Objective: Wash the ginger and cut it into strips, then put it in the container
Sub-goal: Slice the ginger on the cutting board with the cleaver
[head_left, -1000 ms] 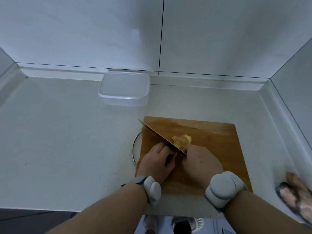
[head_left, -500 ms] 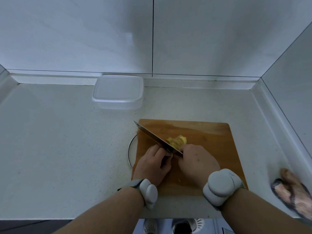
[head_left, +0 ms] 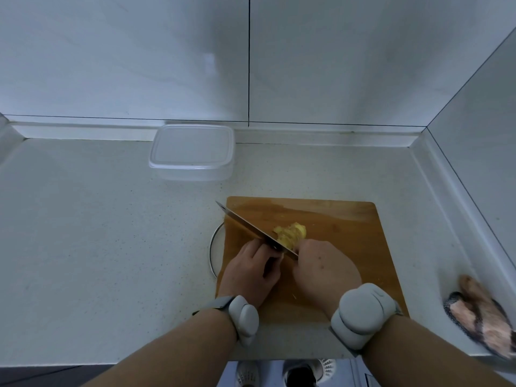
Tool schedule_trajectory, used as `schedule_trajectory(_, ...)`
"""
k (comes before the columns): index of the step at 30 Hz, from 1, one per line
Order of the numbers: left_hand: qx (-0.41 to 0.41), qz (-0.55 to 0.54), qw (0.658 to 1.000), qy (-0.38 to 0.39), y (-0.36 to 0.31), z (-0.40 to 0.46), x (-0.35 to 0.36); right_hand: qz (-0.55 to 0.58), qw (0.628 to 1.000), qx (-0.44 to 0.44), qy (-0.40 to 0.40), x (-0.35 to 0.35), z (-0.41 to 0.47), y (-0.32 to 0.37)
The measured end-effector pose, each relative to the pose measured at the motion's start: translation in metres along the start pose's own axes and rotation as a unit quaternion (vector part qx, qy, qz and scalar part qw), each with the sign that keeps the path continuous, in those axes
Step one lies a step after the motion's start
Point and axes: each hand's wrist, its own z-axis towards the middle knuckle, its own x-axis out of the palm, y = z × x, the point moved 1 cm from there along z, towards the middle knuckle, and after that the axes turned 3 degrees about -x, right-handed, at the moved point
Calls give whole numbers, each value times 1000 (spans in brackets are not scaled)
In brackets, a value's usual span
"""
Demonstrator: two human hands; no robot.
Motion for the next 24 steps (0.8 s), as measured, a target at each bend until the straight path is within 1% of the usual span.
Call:
schedule_trajectory(12, -1, 8, 1000, 1, 0, 0, 0, 15, 1000, -16, -18, 11, 5, 1)
schedule_trajectory(19, -4, -3, 1000, 3, 1, 0, 0, 29, 999, -12, -1, 4, 4, -3)
schedule_trajectory(24, 9, -7, 1000, 4, 0, 0, -1, 39, 999, -12, -8, 0, -3, -10)
